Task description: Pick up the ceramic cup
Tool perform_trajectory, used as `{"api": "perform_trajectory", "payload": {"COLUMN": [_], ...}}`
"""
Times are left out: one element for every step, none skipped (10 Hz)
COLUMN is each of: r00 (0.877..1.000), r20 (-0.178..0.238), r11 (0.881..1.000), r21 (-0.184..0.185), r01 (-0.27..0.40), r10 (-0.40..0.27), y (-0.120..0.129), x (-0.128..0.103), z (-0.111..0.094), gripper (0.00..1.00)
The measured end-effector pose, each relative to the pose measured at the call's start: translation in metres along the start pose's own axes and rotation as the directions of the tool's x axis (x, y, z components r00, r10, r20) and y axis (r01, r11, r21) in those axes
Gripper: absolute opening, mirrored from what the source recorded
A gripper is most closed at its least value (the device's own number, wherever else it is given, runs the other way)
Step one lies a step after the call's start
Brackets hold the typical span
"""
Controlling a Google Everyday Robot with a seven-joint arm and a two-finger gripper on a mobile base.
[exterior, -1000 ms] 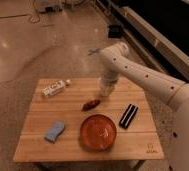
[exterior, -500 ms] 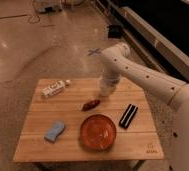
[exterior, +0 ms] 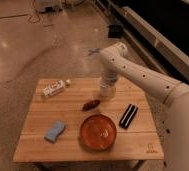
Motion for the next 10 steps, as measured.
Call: {"api": "perform_trajectory", "payload": {"r00": [1.0,1.0,1.0,1.0,1.0,0.999,0.999,0.999,0.998,0.997], "r20": [0.002,0.004,0.008,0.012,0.02,0.028,0.034,0.045,0.056,0.068], "r11": [1.0,1.0,1.0,1.0,0.999,0.999,0.999,0.999,0.999,0.999], "r21": [-0.006,-0.009,-0.014,-0.02,-0.031,-0.036,-0.041,-0.047,-0.049,-0.048], "r01": [0.003,0.001,-0.006,-0.011,-0.015,-0.015,-0.016,-0.018,-0.02,-0.021], "r10": [-0.003,-0.001,0.006,0.011,0.015,0.016,0.018,0.02,0.022,0.025], "y": [-0.003,-0.007,-0.007,-0.006,-0.004,-0.003,-0.002,-0.001,0.0,0.001], "x": [0.004,0.01,0.015,0.018,0.019,0.019,0.019,0.019,0.018,0.015], "z": [0.009,0.018,0.025,0.031,0.042,0.049,0.055,0.063,0.069,0.073], "gripper": [0.8,0.8,0.8,0.8,0.8,0.78,0.72,0.59,0.49,0.4]}}
